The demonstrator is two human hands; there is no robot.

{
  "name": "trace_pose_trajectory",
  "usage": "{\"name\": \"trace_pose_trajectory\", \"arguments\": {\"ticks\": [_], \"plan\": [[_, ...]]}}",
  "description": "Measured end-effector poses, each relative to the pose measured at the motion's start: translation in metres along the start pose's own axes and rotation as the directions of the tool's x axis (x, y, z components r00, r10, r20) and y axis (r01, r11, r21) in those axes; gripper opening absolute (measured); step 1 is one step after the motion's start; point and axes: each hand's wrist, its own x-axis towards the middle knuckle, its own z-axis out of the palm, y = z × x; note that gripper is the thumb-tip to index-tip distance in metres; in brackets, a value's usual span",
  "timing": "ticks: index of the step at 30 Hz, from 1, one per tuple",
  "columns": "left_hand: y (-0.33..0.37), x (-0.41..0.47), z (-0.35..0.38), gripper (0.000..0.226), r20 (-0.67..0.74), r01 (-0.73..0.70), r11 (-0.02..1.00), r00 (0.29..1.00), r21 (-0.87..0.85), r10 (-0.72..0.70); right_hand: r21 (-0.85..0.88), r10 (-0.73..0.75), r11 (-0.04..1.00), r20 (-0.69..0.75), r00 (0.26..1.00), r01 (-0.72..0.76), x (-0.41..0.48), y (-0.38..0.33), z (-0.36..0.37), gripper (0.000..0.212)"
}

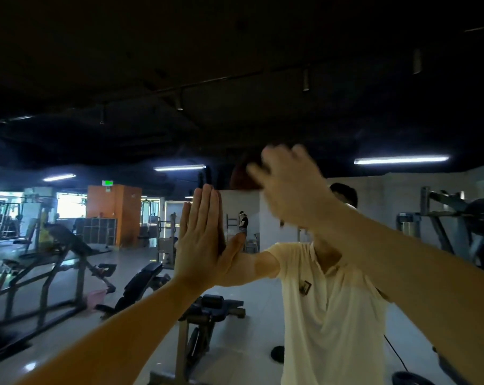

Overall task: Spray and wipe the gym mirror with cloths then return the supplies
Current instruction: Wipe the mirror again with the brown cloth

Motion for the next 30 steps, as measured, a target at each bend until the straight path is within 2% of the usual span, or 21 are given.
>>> {"name": "trace_pose_trajectory", "arguments": {"ticks": [2, 3, 5, 7, 10, 12, 14, 17, 20, 23, 26, 28, 30], "plan": [[0.000, -0.001, -0.002, 0.092, 0.015, -0.005, 1.000, 1.000, 0.005, 0.005, -0.027, 0.268, 0.963, -0.043, 0.962, -0.269, 0.023, 0.015, -0.006, 0.050], [-0.002, -0.002, -0.004, 0.093, 0.025, -0.009, 1.000, 1.000, 0.008, 0.009, -0.026, 0.340, 0.940, -0.046, 0.939, -0.341, 0.032, 0.012, -0.005, 0.051], [-0.005, -0.001, -0.009, 0.095, 0.066, -0.026, 1.000, 0.997, 0.014, 0.026, -0.015, 0.366, 0.930, -0.033, 0.930, -0.366, 0.044, -0.008, 0.003, 0.054], [-0.011, 0.000, -0.016, 0.098, 0.111, -0.055, 0.998, 0.992, 0.019, 0.053, 0.037, 0.304, 0.952, 0.017, 0.953, -0.304, 0.062, -0.034, 0.014, 0.056], [-0.020, -0.008, -0.032, 0.091, 0.121, -0.085, 0.996, 0.989, 0.009, 0.083, 0.087, 0.099, 0.991, 0.056, 0.994, -0.104, 0.093, -0.071, 0.026, 0.058], [-0.031, -0.020, -0.040, 0.084, 0.091, -0.045, 0.999, 0.995, 0.012, 0.044, 0.089, -0.024, 0.996, 0.064, 0.998, 0.018, 0.108, -0.091, 0.026, 0.056], [-0.049, -0.031, -0.042, 0.083, 0.067, 0.043, 0.999, 0.997, 0.000, -0.043, 0.059, -0.065, 0.996, 0.079, 0.995, 0.060, 0.112, -0.096, 0.026, 0.054], [-0.070, -0.031, -0.039, 0.098, 0.090, 0.183, 0.983, 0.979, -0.012, -0.181, 0.059, 0.055, 0.996, 0.080, 0.995, -0.060, 0.093, -0.073, 0.019, 0.059], [-0.076, -0.030, -0.028, 0.106, 0.115, 0.179, 0.984, 0.977, 0.010, -0.179, 0.002, 0.226, 0.974, 0.010, 0.974, -0.226, 0.047, -0.031, 0.008, 0.059], [-0.080, -0.034, -0.013, 0.107, 0.103, 0.141, 0.989, 0.984, 0.043, -0.144, -0.053, 0.414, 0.908, -0.043, 0.909, -0.416, -0.001, -0.005, -0.005, 0.053], [-0.084, -0.034, -0.007, 0.107, 0.079, 0.120, 0.992, 0.989, 0.026, -0.121, -0.098, 0.575, 0.808, -0.078, 0.814, -0.580, -0.006, -0.021, -0.001, 0.052], [-0.085, -0.033, -0.007, 0.109, 0.076, 0.095, 0.995, 0.993, 0.017, -0.096, -0.053, 0.608, 0.789, -0.080, 0.790, -0.613, 0.014, -0.047, 0.008, 0.052], [-0.089, -0.035, -0.007, 0.113, 0.082, 0.065, 0.998, 0.994, 0.020, -0.067, -0.009, 0.567, 0.823, -0.064, 0.822, -0.568, 0.040, -0.078, 0.021, 0.050]]}}
